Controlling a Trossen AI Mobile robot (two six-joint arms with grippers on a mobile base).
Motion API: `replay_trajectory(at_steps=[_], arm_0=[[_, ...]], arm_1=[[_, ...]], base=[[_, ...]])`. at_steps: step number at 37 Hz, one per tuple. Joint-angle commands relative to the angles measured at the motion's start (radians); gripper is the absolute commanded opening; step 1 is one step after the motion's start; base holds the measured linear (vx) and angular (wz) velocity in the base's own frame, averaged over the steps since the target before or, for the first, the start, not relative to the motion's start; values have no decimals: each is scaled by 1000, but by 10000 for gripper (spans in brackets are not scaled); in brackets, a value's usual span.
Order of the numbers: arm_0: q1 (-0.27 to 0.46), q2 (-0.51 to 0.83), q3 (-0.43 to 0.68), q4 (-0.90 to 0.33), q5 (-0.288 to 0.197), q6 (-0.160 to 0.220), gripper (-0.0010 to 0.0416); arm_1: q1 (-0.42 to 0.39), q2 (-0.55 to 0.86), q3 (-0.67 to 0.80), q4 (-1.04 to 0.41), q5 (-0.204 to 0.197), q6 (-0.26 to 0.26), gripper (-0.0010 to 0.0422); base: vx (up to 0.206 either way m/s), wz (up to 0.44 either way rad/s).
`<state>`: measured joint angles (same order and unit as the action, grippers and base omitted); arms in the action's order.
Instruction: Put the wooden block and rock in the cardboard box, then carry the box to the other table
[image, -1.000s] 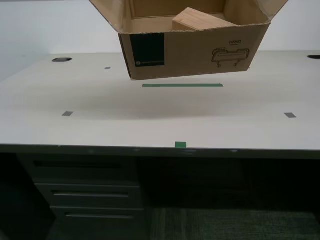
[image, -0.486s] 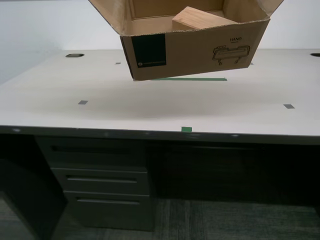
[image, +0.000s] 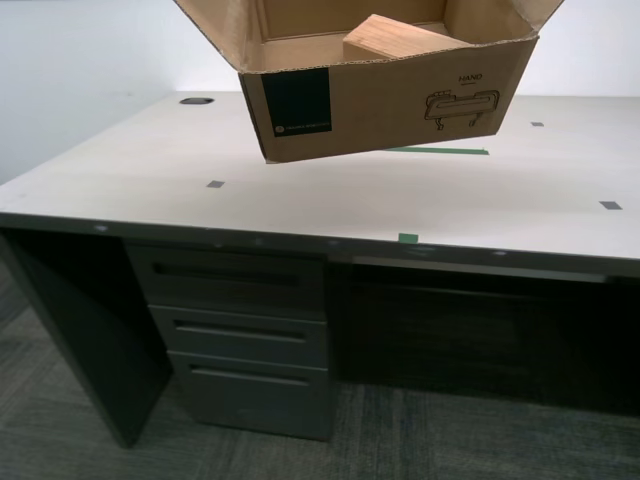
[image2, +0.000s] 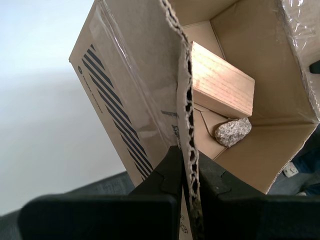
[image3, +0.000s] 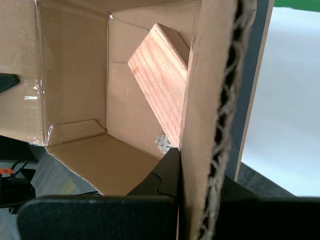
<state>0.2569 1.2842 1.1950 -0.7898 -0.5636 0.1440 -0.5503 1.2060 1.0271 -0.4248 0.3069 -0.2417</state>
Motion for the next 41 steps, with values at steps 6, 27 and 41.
replay_trajectory(at_steps=[6,27,41], arm_0=[[1,-1,2,11,-11,8,-1],[1,-1,2,11,-11,14,-1],[2,-1,2,12,-11,14,-1]], arm_1=[[-2,0,2,3,15,-5,-1],[-2,0,2,1,15,-103,-1],[-2,0,2,-3,15,-108,-1]], base=[[-81,125],[-74,144],[-69,215]])
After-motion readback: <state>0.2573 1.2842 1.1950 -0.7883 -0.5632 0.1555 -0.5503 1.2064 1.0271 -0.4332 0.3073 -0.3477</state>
